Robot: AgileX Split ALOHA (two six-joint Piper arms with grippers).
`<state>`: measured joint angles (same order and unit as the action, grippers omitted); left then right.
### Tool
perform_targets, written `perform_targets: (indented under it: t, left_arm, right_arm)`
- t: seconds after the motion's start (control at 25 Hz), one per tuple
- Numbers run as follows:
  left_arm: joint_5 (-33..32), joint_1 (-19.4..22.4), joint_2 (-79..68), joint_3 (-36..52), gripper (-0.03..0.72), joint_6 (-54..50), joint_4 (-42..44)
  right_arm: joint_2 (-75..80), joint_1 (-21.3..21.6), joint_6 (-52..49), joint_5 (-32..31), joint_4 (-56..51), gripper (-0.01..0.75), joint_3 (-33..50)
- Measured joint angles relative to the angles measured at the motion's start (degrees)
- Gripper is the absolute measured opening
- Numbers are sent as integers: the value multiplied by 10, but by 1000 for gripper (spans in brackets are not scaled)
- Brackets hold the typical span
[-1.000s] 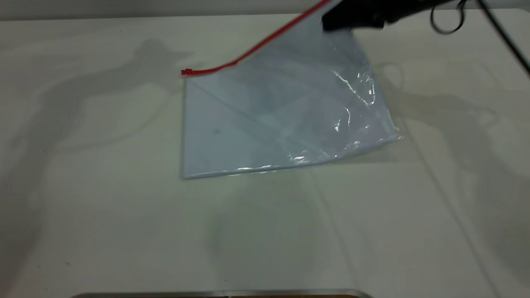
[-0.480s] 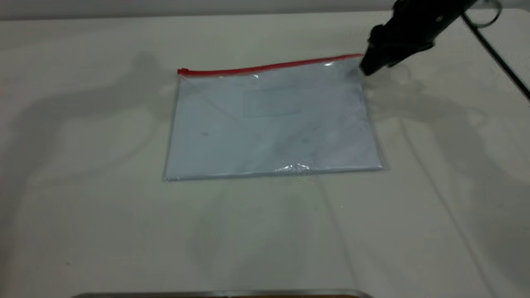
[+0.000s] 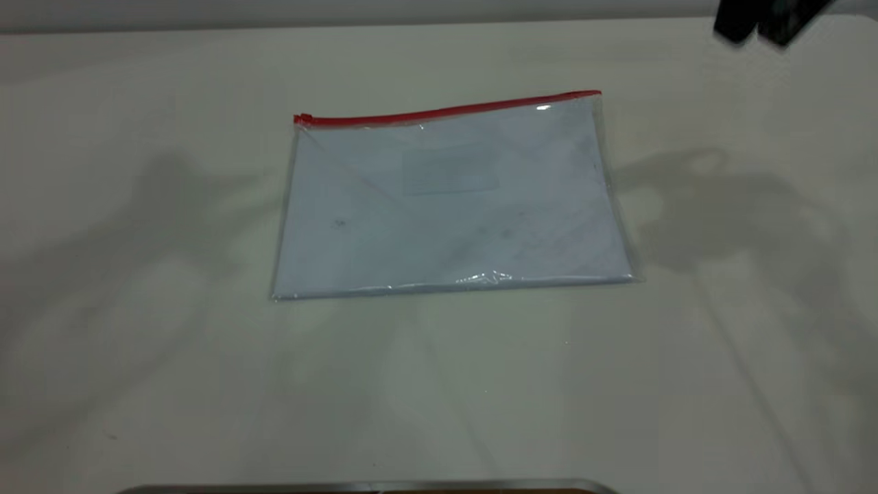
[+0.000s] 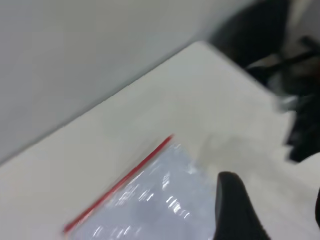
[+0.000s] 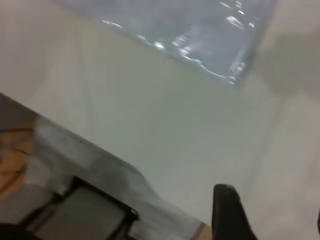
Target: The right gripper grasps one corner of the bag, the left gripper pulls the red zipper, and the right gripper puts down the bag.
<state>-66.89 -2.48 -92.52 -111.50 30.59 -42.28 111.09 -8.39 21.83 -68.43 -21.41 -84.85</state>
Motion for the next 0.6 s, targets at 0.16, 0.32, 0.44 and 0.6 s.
perform_targets:
  t: [0.16, 0.32, 0.44, 0.6]
  left_arm:
    - [0, 0, 56, 36, 452, -120, 137]
    - [0, 0, 128, 136, 452, -169, 238]
    - [0, 0, 183, 241, 452, -192, 293]
    - [0, 0, 242, 396, 452, -215, 339]
  right_arm:
    - [-89, -8, -18, -5, -20, 438, 14]
    - [-208, -21, -29, -10, -4, 438, 72]
    - [-297, -24, -52, -14, 21, 438, 142]
    - [-402, -24, -94, -16, 64, 438, 252]
